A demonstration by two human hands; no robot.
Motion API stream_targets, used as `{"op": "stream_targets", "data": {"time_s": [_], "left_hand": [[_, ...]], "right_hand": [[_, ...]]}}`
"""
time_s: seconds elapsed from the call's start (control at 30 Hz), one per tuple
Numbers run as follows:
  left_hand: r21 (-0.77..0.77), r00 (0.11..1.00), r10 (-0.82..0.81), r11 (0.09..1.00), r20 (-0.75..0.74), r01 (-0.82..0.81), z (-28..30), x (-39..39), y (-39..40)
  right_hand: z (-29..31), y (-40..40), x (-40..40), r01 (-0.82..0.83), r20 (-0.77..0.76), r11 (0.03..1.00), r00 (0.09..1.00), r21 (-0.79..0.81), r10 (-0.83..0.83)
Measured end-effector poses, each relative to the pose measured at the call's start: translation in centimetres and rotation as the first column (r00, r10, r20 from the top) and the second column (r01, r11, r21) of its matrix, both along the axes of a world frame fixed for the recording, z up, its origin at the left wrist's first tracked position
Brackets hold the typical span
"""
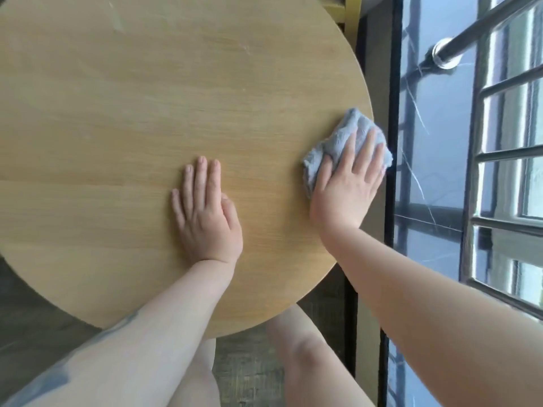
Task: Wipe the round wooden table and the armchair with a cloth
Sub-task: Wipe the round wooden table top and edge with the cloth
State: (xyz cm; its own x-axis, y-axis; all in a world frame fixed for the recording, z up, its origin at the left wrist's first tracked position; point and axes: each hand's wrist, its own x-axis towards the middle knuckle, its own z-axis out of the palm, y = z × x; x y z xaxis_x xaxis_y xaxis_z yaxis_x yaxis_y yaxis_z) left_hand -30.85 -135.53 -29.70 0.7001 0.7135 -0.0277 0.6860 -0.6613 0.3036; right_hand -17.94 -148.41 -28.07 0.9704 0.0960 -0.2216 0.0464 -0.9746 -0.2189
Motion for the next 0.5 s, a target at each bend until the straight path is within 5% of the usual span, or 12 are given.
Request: {"op": "stream_targets", "data": {"time_s": [0.03,0.1,0.13,0.17,0.2,0.27,0.33,0.37,0.4,0.43,0.47,0.5], "left_hand": [[-0.006,1.000,0.001,1.000,-0.002,-0.001,0.0,0.0,0.1],[-0.027,1.000,-0.002,1.000,-0.001,0.002,0.0,-0.2,0.4],[-0.042,1.000,-0.020,0.999,0.004,0.020,0.2,-0.4,0.6],[-0.049,0.999,-0.053,0.997,0.012,0.053,0.4,-0.8,0.6],[-0.046,0.995,-0.095,0.994,0.016,0.096,0.6,-1.4,0.4],[-0.039,0.991,-0.132,0.991,-0.016,0.131,0.9,-3.9,-0.2],[-0.058,0.996,-0.055,0.997,-0.077,0.051,0.8,-7.0,-1.0],[-0.060,0.994,-0.004,0.998,-0.112,-0.003,0.6,-8.4,-1.3],[-0.053,0.989,0.032,0.998,-0.143,-0.040,0.5,-9.7,-1.5],[-0.043,0.986,0.056,0.997,-0.160,-0.063,0.4,-10.8,-1.5],[-0.038,0.984,0.077,0.996,-0.163,-0.084,0.3,-11.7,-1.2],[-0.044,0.983,0.103,0.993,-0.155,-0.111,0.3,-12.4,-0.8]], "right_hand": [[0.3,0.7,-2.1,-0.218,0.001,0.976,0.976,0.010,0.218],[0.3,0.5,-5.2,-0.773,0.030,0.628,0.632,0.091,0.774],[0.1,-0.2,-4.6,-0.894,0.067,0.438,0.445,0.093,0.893],[-0.2,-1.1,-3.4,-0.914,0.095,0.397,0.403,0.080,0.910],[-0.7,-1.9,-2.4,-0.855,0.110,0.514,0.518,0.065,0.848],[-0.7,-2.5,-2.2,-0.400,0.108,0.914,0.914,0.065,0.392],[-0.2,-0.9,-6.1,-0.177,0.053,0.984,0.983,0.010,0.176],[0.1,0.4,-8.7,-0.357,0.027,0.934,0.934,0.017,0.357],[0.1,1.0,-11.3,-0.658,0.025,0.751,0.753,0.055,0.658],[0.1,1.2,-12.4,-0.885,0.044,0.456,0.462,0.093,0.886],[-0.2,1.5,-11.3,-0.976,0.083,0.197,0.205,0.095,0.975],[-0.6,1.8,-9.6,-0.991,0.102,0.113,0.119,0.070,0.988]]}}
